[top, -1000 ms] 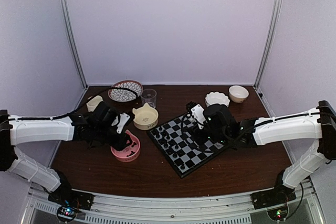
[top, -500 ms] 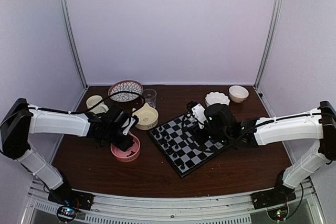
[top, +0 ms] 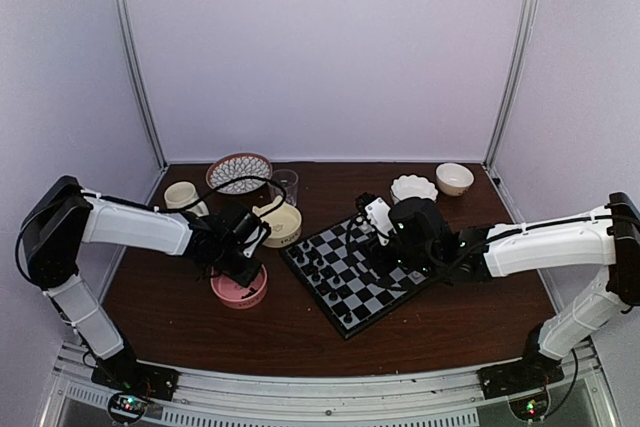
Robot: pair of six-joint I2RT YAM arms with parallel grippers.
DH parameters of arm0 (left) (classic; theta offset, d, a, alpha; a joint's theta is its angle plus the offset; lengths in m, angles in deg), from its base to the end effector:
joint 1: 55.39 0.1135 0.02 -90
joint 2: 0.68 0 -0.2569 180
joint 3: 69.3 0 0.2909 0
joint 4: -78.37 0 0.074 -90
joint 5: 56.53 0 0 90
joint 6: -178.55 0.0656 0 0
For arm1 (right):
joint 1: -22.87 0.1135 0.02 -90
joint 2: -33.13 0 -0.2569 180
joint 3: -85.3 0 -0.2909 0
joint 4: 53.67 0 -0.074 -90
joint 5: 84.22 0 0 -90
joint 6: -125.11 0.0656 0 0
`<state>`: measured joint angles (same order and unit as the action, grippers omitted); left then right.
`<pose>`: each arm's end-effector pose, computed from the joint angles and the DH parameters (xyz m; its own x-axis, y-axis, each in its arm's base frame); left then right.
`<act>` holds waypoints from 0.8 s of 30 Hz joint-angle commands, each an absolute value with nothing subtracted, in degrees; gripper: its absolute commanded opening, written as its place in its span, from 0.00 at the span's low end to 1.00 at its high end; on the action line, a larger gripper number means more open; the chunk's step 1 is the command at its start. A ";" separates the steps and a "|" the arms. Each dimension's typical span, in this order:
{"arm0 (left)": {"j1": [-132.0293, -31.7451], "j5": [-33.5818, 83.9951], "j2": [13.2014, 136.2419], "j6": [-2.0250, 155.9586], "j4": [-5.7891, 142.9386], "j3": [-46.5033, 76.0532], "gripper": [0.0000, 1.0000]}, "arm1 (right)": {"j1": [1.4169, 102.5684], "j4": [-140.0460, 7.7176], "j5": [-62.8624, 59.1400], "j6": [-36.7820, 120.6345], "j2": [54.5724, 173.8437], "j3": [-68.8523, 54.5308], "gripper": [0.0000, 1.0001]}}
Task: Set up the chess pieces on the board
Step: Pick up the pawn from the storage box.
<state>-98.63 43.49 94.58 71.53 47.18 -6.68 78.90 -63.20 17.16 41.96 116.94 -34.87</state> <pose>0.2625 -0.2312 0.0880 -0.8063 0.3625 -0.4674 0.4002 0.9162 0.0202 0.2194 0.3025 0.1743 -0.3923 -0.3730 -0.8408 -0.6792 0.7339 -0.0087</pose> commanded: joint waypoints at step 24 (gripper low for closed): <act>-98.89 41.88 83.56 71.24 45.21 -6.36 0.07 | 79.91 -60.45 12.63 43.11 115.74 -35.82 0.42</act>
<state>-98.63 43.42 89.97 72.49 45.30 -4.66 79.07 -62.67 14.88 42.40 116.92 -35.11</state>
